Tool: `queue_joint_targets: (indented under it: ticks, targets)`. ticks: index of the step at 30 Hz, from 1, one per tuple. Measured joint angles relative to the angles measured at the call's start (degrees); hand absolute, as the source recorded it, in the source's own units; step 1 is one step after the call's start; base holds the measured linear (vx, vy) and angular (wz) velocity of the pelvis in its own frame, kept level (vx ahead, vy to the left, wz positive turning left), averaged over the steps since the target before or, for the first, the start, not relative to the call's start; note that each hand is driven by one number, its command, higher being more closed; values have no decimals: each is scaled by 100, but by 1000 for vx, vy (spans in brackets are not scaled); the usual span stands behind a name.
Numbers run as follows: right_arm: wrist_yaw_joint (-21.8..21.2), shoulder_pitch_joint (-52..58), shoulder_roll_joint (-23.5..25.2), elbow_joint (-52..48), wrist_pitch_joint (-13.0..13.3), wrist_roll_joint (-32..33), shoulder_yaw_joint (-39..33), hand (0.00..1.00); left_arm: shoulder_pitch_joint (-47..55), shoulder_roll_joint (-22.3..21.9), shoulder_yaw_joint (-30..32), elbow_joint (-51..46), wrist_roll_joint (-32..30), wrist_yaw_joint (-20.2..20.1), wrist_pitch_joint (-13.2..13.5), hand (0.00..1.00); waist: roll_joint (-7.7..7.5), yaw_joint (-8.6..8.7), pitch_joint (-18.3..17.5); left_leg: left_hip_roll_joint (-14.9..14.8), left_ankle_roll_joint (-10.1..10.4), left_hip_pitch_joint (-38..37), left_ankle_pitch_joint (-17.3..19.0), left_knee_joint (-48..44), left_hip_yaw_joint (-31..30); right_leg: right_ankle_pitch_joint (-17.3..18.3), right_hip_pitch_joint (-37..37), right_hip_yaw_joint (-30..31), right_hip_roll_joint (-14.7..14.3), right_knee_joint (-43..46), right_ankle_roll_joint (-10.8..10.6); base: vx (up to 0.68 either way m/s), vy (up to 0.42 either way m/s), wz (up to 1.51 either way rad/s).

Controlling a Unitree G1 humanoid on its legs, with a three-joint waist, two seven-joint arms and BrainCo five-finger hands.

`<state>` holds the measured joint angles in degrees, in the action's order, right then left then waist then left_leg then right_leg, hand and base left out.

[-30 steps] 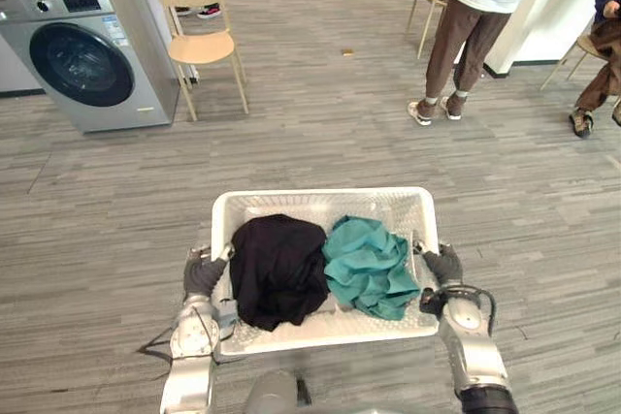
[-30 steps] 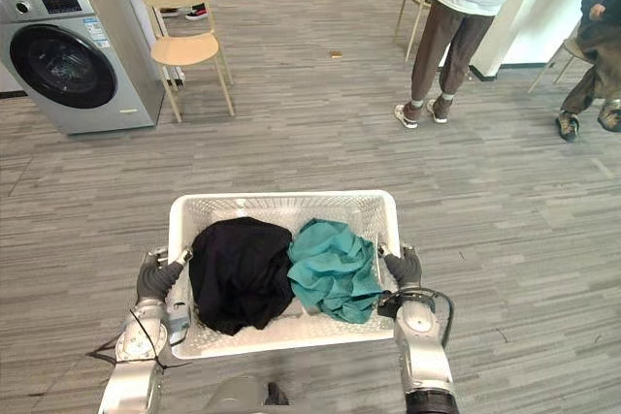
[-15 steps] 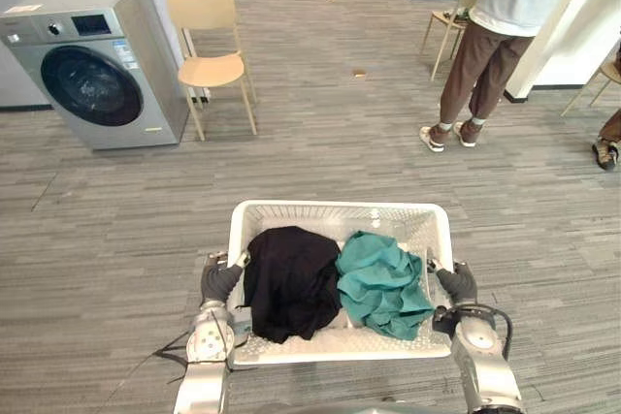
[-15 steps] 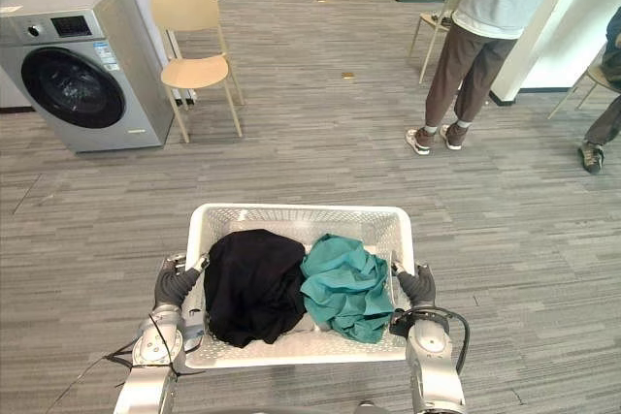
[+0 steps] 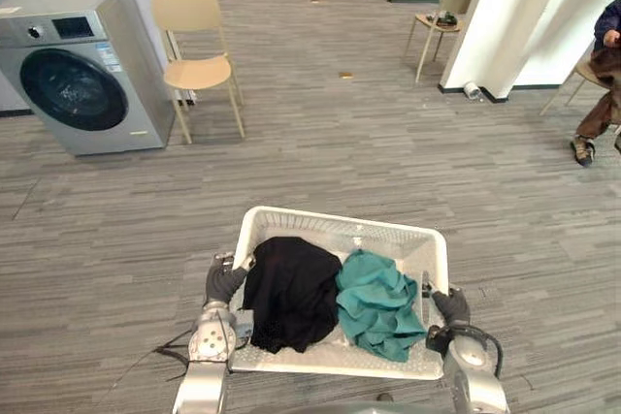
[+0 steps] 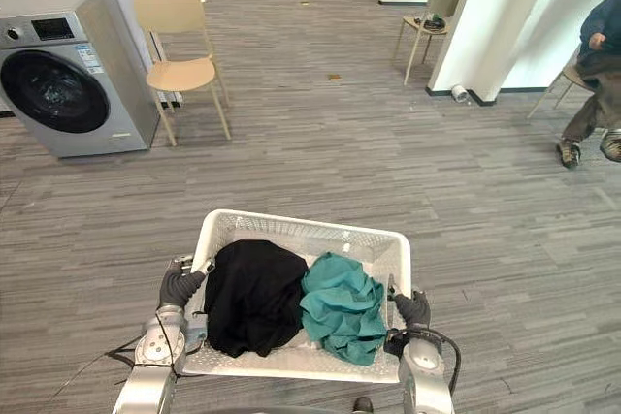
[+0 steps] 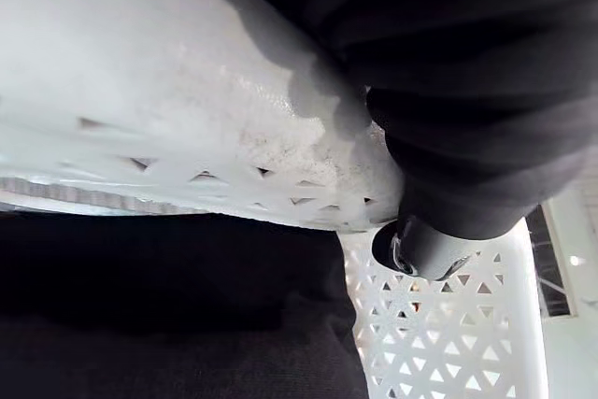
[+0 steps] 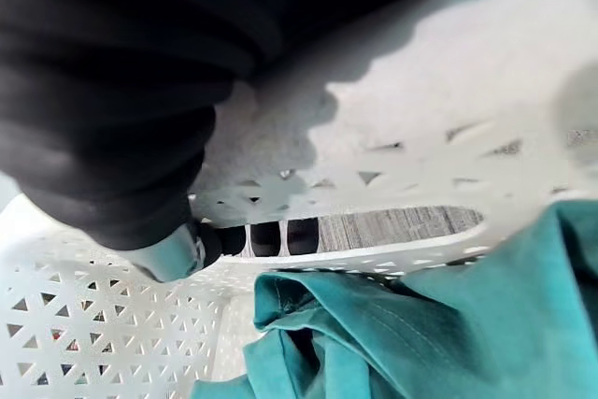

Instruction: Pick up the laundry basket with both hands and put the clothes into the washing machine.

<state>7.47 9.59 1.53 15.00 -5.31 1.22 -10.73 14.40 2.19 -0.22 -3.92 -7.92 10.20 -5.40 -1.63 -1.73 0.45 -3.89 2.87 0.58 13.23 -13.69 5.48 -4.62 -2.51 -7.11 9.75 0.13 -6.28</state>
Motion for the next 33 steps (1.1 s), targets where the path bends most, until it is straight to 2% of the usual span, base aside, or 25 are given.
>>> queue_joint_targets:
  ticks: [2,6,9,11,12,13,14,15,16,17,18,19,20,21,23,24,25,27,28,29,30,31,32,33]
  targets:
    - [7,-1,-6,1,22,46,2,100,-4,-78,5,0,4,13,81,100,-2,86,1,0,19,109,-12,5,-57,0,-67,-82,4,-1,0,-1,-19,15]
    - [13,-26,-72,0,68,107,-12,100,-88,-191,13,2,4,13,102,100,28,110,25,-38,54,421,9,-266,-357,0,-84,-427,-61,-27,4,39,-46,36]
    - [14,-272,-181,-3,156,225,15,100,-238,-225,107,2,55,26,167,100,188,74,311,-242,176,757,256,-1045,-597,75,129,-835,-241,-37,55,17,-20,59]
    - [17,-396,-261,-54,171,269,183,100,-250,-248,305,2,161,69,205,100,312,44,555,-438,265,1176,234,-2130,-498,247,513,-1061,-324,-138,102,-51,15,63]
    - [17,-402,-274,-63,171,271,204,100,-252,-254,320,1,175,84,211,100,309,16,574,-458,382,1286,163,-2316,-445,253,595,-1120,-316,-210,101,-30,27,68]
    - [25,-433,-274,-82,172,271,203,100,-262,-246,331,-2,195,100,223,100,164,-67,657,-493,548,1573,71,-2610,-223,294,680,-1255,-179,-308,45,-28,38,65]
    - [41,-469,-330,-152,175,272,182,100,-261,-300,321,-25,213,108,253,100,182,-116,653,-535,336,1742,186,-2328,-47,328,643,-1345,-82,-318,-4,-24,46,62]
    - [45,-488,-378,-200,176,272,145,100,-259,-345,312,-28,221,107,277,100,232,-131,630,-544,321,1770,188,-2057,-49,341,580,-1374,-50,-317,-23,-16,108,34]
    - [47,-517,-465,-276,201,270,107,100,-256,-461,304,-42,224,106,327,100,368,-220,597,-610,345,1753,168,-1415,-54,368,444,-1368,-23,-304,-73,55,211,6]
    - [64,-533,-445,-284,216,270,95,100,-262,-512,308,-54,231,106,345,100,381,-240,596,-571,203,1750,-56,-1319,120,412,430,-1324,71,-245,-160,145,309,-12]
    - [102,-521,-356,-293,218,264,82,100,-258,-519,306,-90,254,108,353,100,331,-227,622,-378,67,1674,26,-1336,253,516,343,-1288,338,36,-282,174,306,-14]
    - [101,-505,-353,-295,221,263,62,100,-260,-521,304,-90,256,106,352,100,298,-212,650,-291,-81,1621,115,-1374,275,570,263,-1304,481,331,-269,206,300,-9]
    - [100,-468,-303,-295,221,259,-3,100,-264,-508,253,-86,260,96,348,100,307,-159,723,-202,-267,1509,252,-1468,319,828,102,-1309,676,1006,-77,210,308,-21]
    - [98,-391,-235,-295,217,256,-2,100,-201,-428,225,-87,261,102,346,100,296,-66,825,-101,-469,1127,520,-1540,506,1058,-606,-1050,1074,2891,713,310,347,-31]
    - [88,-333,-160,-294,216,254,-3,100,-181,-321,219,-86,261,98,342,100,293,-45,876,-97,-509,802,664,-1490,630,1192,-883,-781,1104,3677,551,313,226,-38]
    - [70,-292,-66,-295,217,255,-6,100,-187,-179,196,-90,260,99,346,100,304,13,907,-88,-548,445,752,-1306,741,1387,-1132,-906,1021,4151,336,363,111,-29]
    - [60,-290,2,-299,231,256,-10,100,-212,-94,202,-101,259,102,354,100,248,110,869,-57,-558,228,758,-1092,779,1470,-1282,-1153,920,4104,385,376,93,-23]
    - [59,-289,43,-320,239,258,-41,100,-290,-77,205,-101,259,94,355,100,239,172,859,-19,-535,27,768,-839,861,1490,-1562,-1310,658,3714,387,366,45,-9]
    - [55,-285,38,-391,239,259,-74,100,-339,-90,202,-101,259,80,351,100,263,247,876,-18,-481,-157,796,-678,871,1468,-1805,-1309,367,3159,407,438,26,-8]
    - [47,-282,33,-435,239,259,-86,100,-352,-96,204,-100,258,68,350,100,318,267,908,-40,-438,-259,820,-599,870,1413,-1898,-1264,226,2924,434,561,7,-7]
    - [14,-281,12,-507,238,259,-125,100,-393,-131,210,-97,255,37,348,100,357,282,932,-137,-302,-455,895,-506,877,1242,-2002,-1141,-45,2537,455,417,-17,-11]
    - [7,-273,6,-546,238,259,-136,100,-452,-151,216,-98,238,11,352,100,459,310,975,-226,-160,-709,973,-403,878,826,-2090,-955,-446,1862,475,707,-56,-12]
    - [9,-204,16,-662,238,263,-72,100,-483,-138,244,-103,205,11,356,100,447,348,967,-243,43,-981,1086,-350,873,196,-2081,-739,-721,1281,568,636,-61,-3]
    - [14,-128,9,-765,239,264,-25,100,-483,-142,248,-101,187,14,354,100,446,392,965,-261,153,-1125,1150,-355,841,-296,-2072,-576,-827,1266,811,784,-61,-12]
